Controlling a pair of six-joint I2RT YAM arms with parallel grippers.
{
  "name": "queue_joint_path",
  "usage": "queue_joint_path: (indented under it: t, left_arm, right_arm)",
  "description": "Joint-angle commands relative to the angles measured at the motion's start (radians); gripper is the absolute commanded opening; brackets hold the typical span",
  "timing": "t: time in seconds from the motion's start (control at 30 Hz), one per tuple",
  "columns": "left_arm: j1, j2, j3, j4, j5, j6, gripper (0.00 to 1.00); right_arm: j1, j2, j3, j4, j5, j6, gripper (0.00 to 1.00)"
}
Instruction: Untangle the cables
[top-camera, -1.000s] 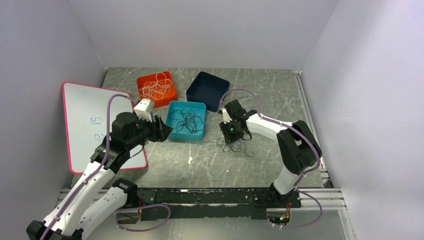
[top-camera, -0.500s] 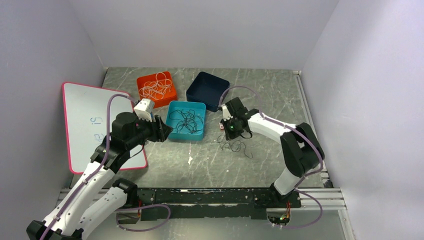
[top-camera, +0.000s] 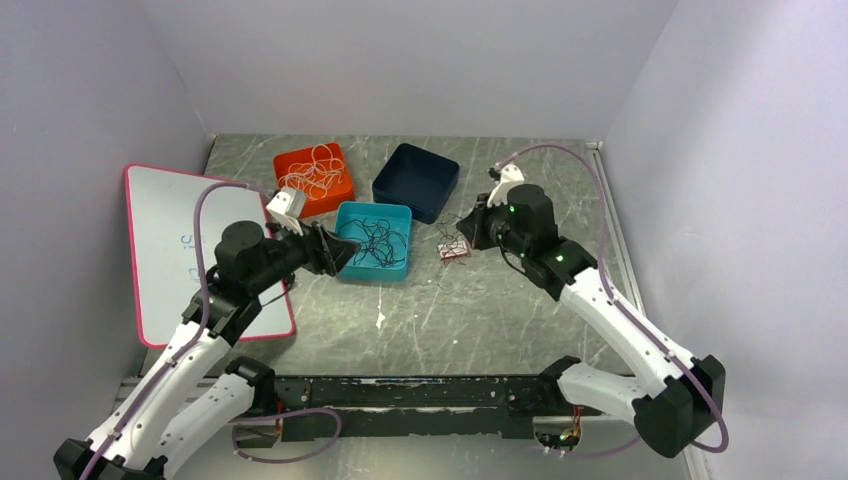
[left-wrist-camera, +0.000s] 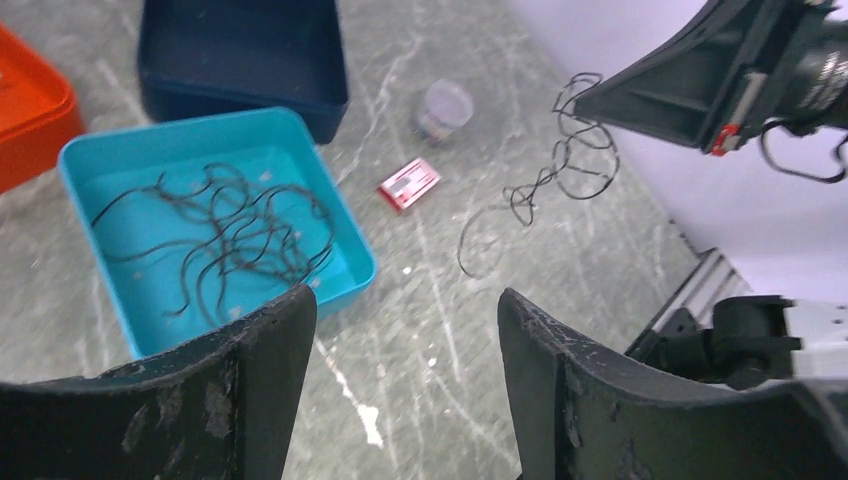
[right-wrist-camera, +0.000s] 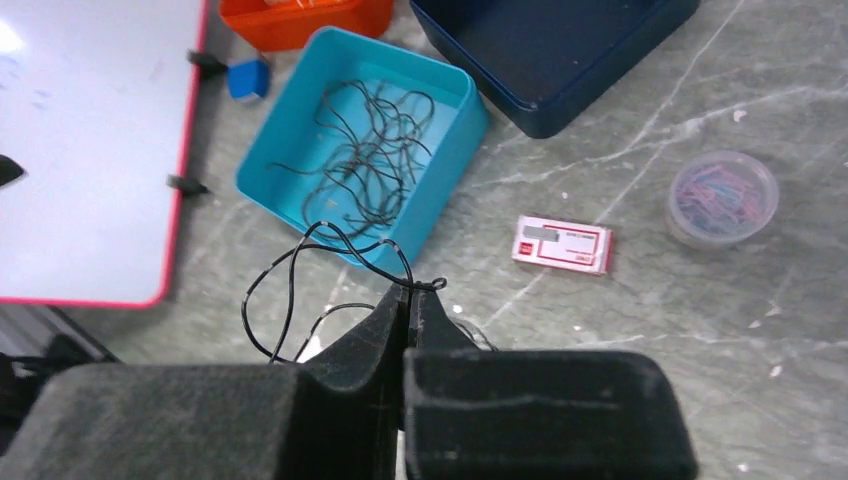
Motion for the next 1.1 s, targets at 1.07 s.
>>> queue_joint_path:
  t: [1.07]
  left_arm:
    - [-0.489, 0.687, 0.073, 0.947, 0.026, -0.075, 0.70]
  right_arm:
    - [-0.004, -0.320, -0.056, 0.393, 0.073, 0.697, 0.00]
